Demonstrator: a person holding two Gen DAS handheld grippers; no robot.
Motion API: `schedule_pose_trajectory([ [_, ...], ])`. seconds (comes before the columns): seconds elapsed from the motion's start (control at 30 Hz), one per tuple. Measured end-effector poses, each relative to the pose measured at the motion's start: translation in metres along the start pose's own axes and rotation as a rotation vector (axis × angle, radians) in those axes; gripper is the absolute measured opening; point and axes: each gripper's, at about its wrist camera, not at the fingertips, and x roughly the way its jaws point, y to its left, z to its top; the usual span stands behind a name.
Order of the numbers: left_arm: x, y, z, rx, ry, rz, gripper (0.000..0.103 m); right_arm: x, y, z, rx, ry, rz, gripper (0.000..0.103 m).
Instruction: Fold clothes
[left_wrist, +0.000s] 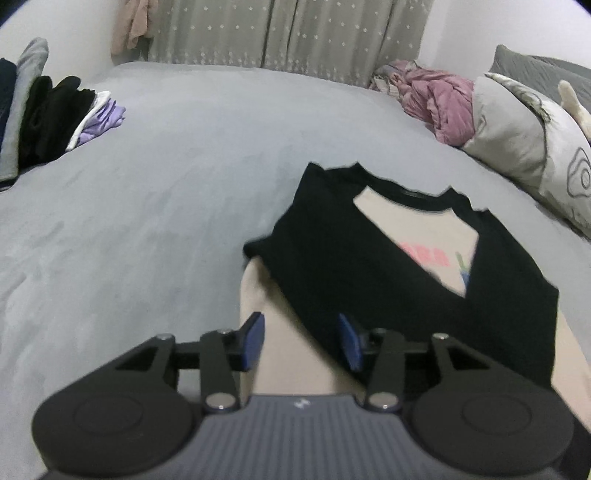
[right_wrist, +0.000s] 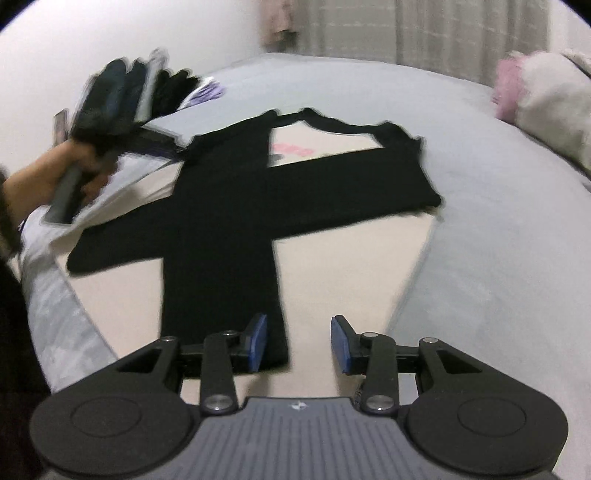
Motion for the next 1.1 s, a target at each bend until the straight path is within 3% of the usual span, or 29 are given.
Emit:
schedule_pose_trajectory([
  [0.13, -0.020, 0.008, -0.020, 0.044, 0.060, 0.051, 0.049, -0.004, -0.005, -0.007, 0.022, 0.010, -0.011, 0.039],
  [0.23, -0.037, 0.017, -0.038, 0.071, 0.066, 0.044, 0.050, -0.007, -0.002, -0.016, 0.017, 0.013, -0.053, 0.041],
  [0.33, -0.060, 0.028, -0.060, 0.023, 0.055, 0.019, 0.050, -0.014, 0.008, -0.025, -0.007, 0.034, -0.136, 0.049],
  [0.43, -0.081, 0.037, -0.083, 0.007, 0.037, -0.007, 0.050, -0.023, 0.015, -0.040, 0.020, 0.045, -0.170, 0.049],
  [0.63, -0.114, 0.038, -0.120, 0.010, 0.004, -0.019, 0.046, -0.044, 0.013, -0.076, 0.199, -0.040, -0.169, 0.049],
  [0.83, -0.129, 0.039, -0.133, -0.008, 0.013, -0.076, 0.047, -0.053, 0.019, -0.088, 0.264, -0.094, -0.180, 0.049],
  [0.93, -0.132, 0.047, -0.128, -0.076, 0.055, -0.165, 0.046, -0.056, 0.012, -0.088, 0.332, -0.107, -0.131, 0.049],
  [1.0, -0.131, 0.054, -0.128, -0.136, 0.077, -0.269, 0.043, -0.059, 0.004, -0.090, 0.409, -0.122, -0.065, 0.048],
  [1.1, -0.124, 0.068, -0.137, -0.207, 0.066, -0.342, 0.040, -0.056, -0.014, -0.099, 0.574, -0.156, 0.095, 0.046],
])
